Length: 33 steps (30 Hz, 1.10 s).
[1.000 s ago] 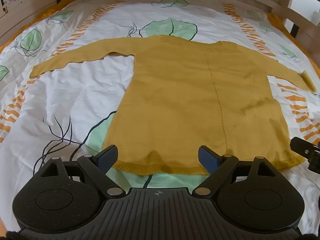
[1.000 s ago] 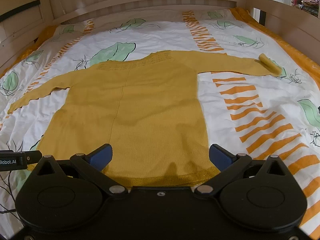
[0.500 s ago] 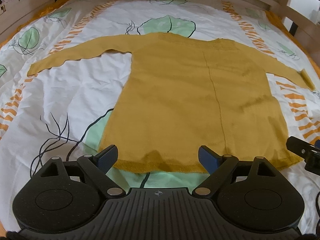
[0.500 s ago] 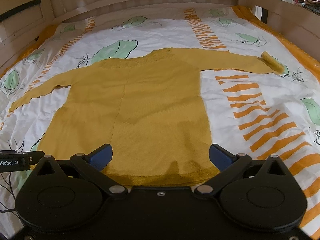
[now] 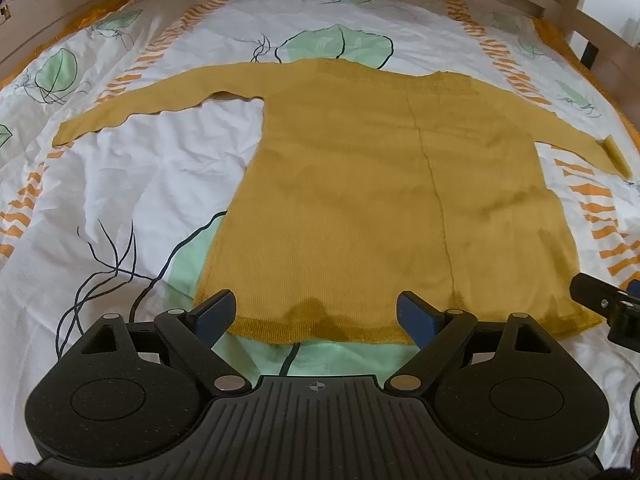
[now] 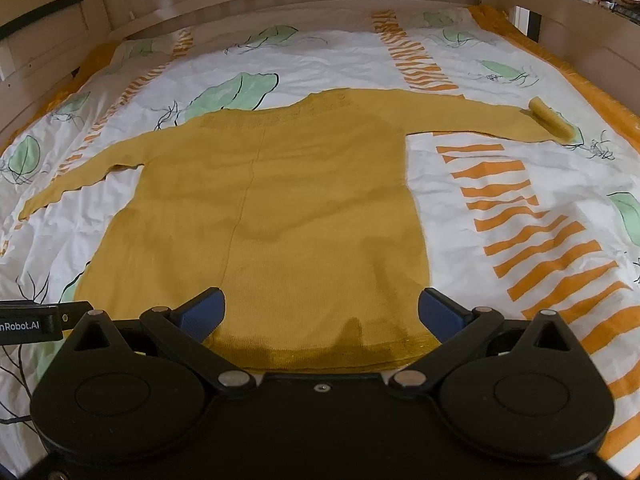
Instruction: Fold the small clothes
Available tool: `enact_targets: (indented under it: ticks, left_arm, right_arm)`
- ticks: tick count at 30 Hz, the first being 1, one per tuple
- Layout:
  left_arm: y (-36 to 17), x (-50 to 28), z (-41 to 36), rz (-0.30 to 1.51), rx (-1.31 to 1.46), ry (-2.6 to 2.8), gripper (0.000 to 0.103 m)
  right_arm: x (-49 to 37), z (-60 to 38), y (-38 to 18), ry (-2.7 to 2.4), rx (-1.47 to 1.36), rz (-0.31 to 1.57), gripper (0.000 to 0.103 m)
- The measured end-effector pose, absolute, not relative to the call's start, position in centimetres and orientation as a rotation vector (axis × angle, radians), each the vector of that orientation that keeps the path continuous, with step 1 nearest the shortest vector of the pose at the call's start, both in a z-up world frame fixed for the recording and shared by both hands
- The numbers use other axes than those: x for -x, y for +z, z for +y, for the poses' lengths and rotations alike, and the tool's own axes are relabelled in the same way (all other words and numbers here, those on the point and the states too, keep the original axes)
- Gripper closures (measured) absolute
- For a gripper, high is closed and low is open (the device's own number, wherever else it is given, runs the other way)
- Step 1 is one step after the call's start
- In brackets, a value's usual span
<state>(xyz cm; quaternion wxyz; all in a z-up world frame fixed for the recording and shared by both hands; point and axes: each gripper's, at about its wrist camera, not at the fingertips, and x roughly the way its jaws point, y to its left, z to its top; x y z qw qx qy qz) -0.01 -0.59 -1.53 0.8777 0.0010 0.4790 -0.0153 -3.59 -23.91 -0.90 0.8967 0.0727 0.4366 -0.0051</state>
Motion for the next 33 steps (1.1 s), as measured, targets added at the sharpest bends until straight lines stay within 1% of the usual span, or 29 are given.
enact_targets:
  ticks: [33]
  left_arm:
    - [-3.3,-4.1,-0.7,1.071,-0.004,-0.012,0.015]
  right_arm:
    - [-0.8,-24.4,-3.8,0.031,-0.21,1.024,0.0]
